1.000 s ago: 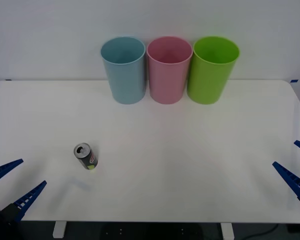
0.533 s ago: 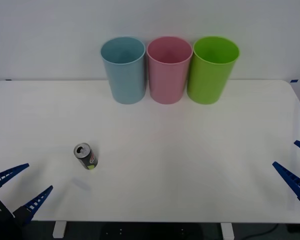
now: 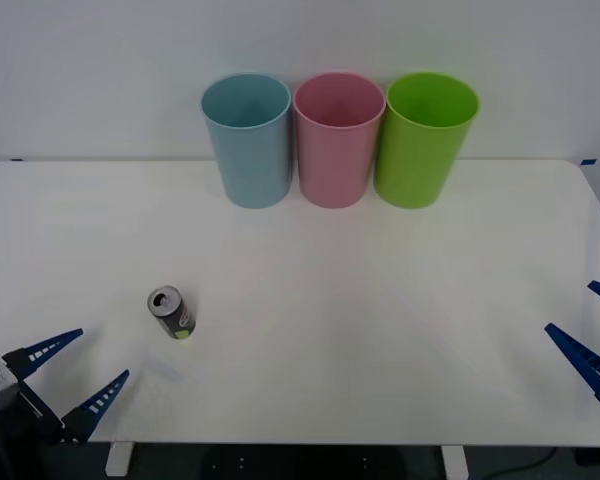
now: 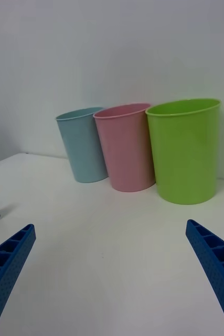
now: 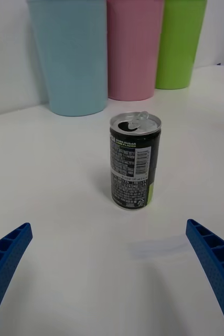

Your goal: Grasp the object on the table and drop it into the matching bin: aluminum can to the light blue bin, PET bottle to the pink bin.

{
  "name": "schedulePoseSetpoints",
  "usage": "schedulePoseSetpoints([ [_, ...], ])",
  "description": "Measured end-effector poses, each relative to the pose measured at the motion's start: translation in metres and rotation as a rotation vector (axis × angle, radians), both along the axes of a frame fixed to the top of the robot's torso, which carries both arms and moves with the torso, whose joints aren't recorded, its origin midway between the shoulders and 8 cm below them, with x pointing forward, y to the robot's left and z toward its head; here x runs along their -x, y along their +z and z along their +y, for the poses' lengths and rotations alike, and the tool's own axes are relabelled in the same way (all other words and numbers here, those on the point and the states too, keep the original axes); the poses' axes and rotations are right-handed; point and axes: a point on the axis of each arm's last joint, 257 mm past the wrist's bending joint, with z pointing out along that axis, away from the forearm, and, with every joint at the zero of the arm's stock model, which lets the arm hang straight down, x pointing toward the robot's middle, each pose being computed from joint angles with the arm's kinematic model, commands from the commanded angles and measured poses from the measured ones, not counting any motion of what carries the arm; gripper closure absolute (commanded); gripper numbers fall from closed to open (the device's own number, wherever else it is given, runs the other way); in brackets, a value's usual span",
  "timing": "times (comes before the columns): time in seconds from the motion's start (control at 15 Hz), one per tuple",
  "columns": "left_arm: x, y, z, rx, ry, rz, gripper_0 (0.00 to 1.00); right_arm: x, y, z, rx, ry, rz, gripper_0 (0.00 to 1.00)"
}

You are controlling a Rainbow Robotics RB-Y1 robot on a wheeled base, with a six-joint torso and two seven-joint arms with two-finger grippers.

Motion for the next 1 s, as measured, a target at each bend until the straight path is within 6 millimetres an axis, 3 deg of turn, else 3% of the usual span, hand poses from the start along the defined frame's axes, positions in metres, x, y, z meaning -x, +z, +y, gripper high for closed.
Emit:
schedulePoseSetpoints([
  [1.0,-0.042,-0.008,-0.053,0.072,0.013,-0.032,0.0,0.0,0.0,0.0,0.0,0.0,0.0,0.0],
])
